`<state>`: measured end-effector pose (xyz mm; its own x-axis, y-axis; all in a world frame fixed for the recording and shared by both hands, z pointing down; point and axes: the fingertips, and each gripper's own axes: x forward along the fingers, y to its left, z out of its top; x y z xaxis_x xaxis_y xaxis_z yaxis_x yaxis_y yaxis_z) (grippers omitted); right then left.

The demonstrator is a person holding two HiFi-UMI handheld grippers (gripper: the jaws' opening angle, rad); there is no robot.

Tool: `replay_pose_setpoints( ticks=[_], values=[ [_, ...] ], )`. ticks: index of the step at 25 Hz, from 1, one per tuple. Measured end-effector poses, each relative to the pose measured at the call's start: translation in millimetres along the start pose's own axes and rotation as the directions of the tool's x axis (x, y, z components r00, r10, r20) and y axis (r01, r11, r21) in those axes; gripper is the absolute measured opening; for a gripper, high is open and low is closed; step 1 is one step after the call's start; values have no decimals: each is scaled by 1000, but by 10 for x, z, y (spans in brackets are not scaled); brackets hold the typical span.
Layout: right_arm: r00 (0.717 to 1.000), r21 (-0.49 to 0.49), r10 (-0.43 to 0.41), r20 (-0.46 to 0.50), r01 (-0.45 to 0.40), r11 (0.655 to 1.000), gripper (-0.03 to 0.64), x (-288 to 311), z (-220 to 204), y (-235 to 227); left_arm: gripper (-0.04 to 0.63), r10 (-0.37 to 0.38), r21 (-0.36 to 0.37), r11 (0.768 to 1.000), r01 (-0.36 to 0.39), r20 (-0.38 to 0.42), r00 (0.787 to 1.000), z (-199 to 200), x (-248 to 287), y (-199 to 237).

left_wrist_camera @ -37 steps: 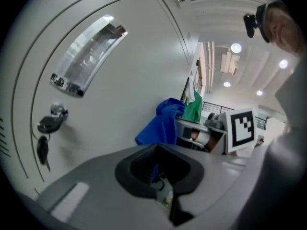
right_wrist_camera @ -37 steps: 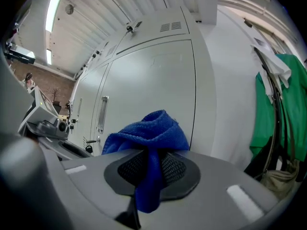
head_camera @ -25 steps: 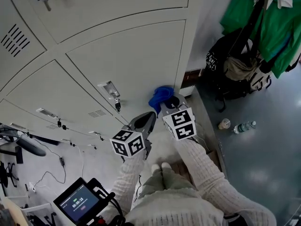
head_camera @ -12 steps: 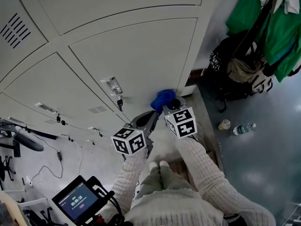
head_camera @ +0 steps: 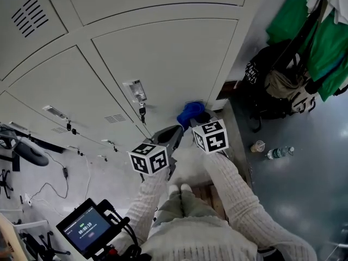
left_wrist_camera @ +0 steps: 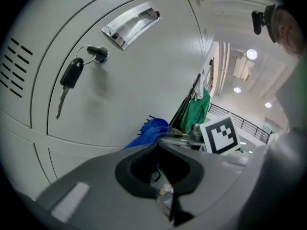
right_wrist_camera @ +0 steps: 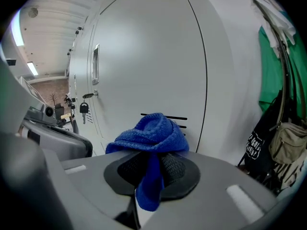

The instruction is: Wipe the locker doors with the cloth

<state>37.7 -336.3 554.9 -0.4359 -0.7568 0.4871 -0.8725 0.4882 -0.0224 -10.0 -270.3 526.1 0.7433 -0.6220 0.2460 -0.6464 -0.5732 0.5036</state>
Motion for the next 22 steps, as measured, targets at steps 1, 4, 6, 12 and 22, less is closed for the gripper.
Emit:
replay_pose_setpoints(
  ticks=[1, 4, 6, 12, 22],
  values=[
    [1000, 7, 2, -2, -2, 1000, 57, -14, -1, 4, 6, 0, 2, 1000, 0, 3, 1000, 13, -17, -12],
    [1000, 10, 13, 23, -13, 1000, 55, -107, 67, 48, 6, 1, 16, 1000, -1, 13, 1000, 69, -78, -64],
    [997, 0, 38, 63, -38, 999, 55, -224, 150, 122, 6, 4, 27, 1000, -5, 19, 1000, 109, -142, -107],
    [946, 32, 176, 272, -191, 981, 55, -712, 546, 425, 6, 29, 66, 997, -37, 114, 993, 474, -472, -136],
    [890, 125, 204, 409, -276, 953, 55, -1150, 586, 814, 6, 31, 133, 990, -54, 171, 985, 474, -782, -370]
  ],
)
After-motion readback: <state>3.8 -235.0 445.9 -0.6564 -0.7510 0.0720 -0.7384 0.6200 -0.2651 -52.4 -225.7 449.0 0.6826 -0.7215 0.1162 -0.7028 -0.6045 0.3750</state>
